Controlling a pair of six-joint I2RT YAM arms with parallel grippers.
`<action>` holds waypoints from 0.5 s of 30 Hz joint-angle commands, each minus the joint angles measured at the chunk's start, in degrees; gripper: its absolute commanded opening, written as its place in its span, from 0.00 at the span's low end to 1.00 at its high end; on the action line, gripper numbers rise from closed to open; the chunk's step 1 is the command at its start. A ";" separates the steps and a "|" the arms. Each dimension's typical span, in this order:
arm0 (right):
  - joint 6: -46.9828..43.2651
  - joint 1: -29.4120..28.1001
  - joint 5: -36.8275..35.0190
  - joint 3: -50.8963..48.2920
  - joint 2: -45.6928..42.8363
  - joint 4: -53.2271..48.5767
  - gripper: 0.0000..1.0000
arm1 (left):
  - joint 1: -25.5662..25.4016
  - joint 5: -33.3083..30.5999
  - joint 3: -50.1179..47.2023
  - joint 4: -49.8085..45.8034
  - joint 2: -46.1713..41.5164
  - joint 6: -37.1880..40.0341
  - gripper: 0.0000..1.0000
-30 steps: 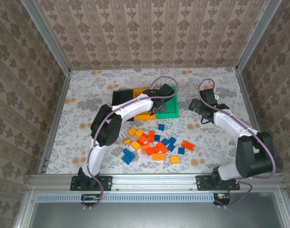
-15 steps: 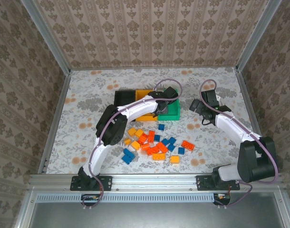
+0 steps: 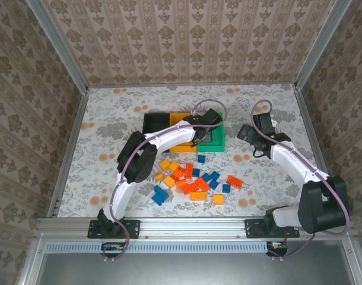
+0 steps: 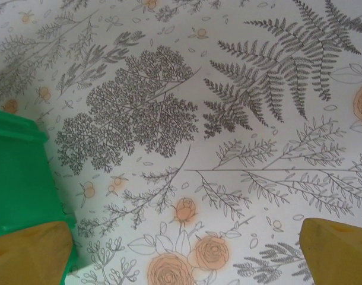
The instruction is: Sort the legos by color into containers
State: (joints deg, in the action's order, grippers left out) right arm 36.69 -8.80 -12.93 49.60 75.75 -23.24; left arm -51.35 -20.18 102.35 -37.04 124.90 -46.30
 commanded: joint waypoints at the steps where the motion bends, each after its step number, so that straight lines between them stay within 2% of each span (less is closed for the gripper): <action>1: 2.07 -0.47 1.34 -0.43 -2.43 -5.31 1.00 | -0.40 1.01 -1.24 4.33 -8.97 0.86 0.99; 6: 5.72 -3.12 3.60 -2.08 -4.83 -11.97 1.00 | -0.43 4.62 -7.94 9.18 -19.12 3.98 1.00; 13: 10.33 -14.18 6.57 -5.71 -6.84 -19.94 1.00 | -0.54 7.91 -26.84 16.04 -35.54 8.61 1.00; 15: 12.12 -15.54 8.44 -7.15 -6.86 -21.36 1.00 | -0.51 8.16 -31.51 16.94 -38.79 9.29 1.00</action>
State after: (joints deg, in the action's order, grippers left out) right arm 44.80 -22.90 -7.16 44.45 69.89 -38.02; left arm -51.42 -13.89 76.07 -21.85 88.20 -40.23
